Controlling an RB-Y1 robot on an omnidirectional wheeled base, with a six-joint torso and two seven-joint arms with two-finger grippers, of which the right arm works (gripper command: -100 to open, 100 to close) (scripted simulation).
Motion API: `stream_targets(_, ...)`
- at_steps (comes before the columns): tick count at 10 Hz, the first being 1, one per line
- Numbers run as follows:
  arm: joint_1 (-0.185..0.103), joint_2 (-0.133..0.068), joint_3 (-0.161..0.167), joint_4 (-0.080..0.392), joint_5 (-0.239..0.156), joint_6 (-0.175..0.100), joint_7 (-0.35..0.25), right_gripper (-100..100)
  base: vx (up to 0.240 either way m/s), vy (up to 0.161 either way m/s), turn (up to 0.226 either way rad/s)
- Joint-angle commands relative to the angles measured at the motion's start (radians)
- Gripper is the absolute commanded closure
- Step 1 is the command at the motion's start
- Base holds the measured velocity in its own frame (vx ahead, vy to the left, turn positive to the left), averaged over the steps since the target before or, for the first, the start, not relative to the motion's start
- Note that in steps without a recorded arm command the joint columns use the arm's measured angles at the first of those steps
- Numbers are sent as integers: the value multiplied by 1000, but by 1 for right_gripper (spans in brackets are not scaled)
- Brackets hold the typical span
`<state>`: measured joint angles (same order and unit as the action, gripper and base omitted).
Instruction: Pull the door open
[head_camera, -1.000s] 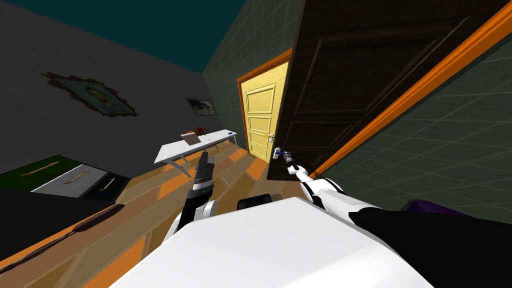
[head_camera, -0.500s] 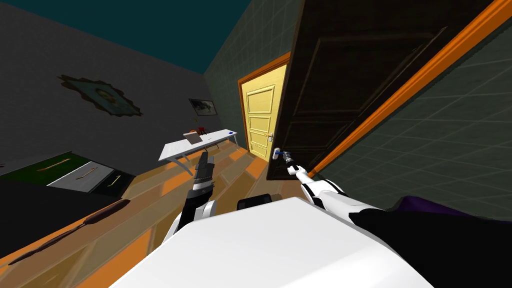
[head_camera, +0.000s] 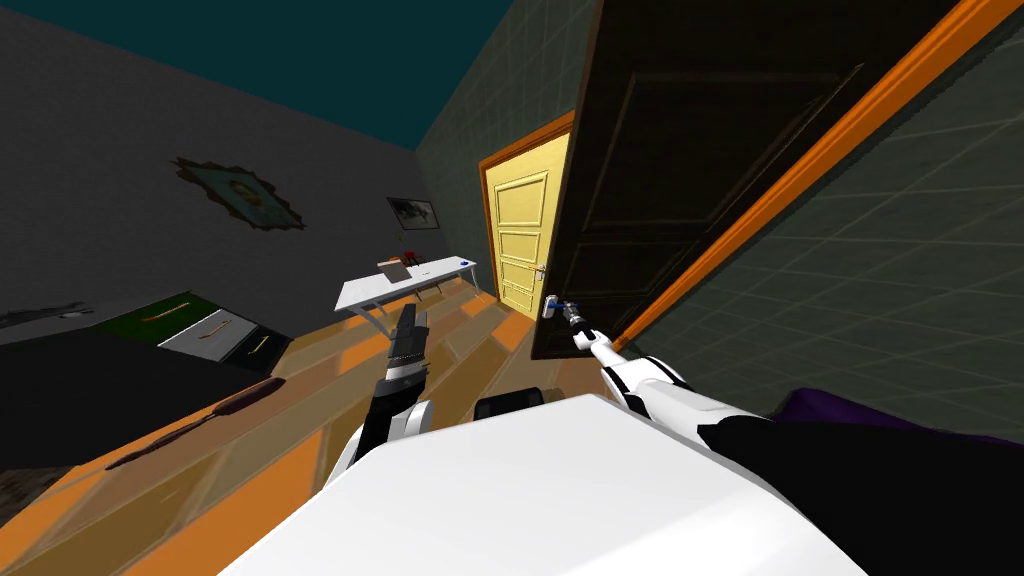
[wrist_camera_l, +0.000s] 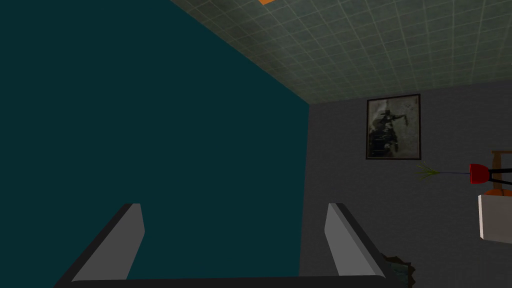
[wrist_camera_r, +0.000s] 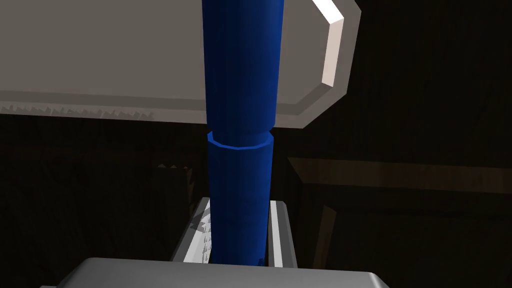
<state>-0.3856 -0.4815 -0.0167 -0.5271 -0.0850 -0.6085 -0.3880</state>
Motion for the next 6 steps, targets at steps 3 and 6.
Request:
stream_targets(3, 14, 3, 30, -35, 12, 7, -22, 100, -127, -54, 37)
stream_targets(6, 14, 3, 62, -47, 26, 0, -47, 100, -125, -55, 51)
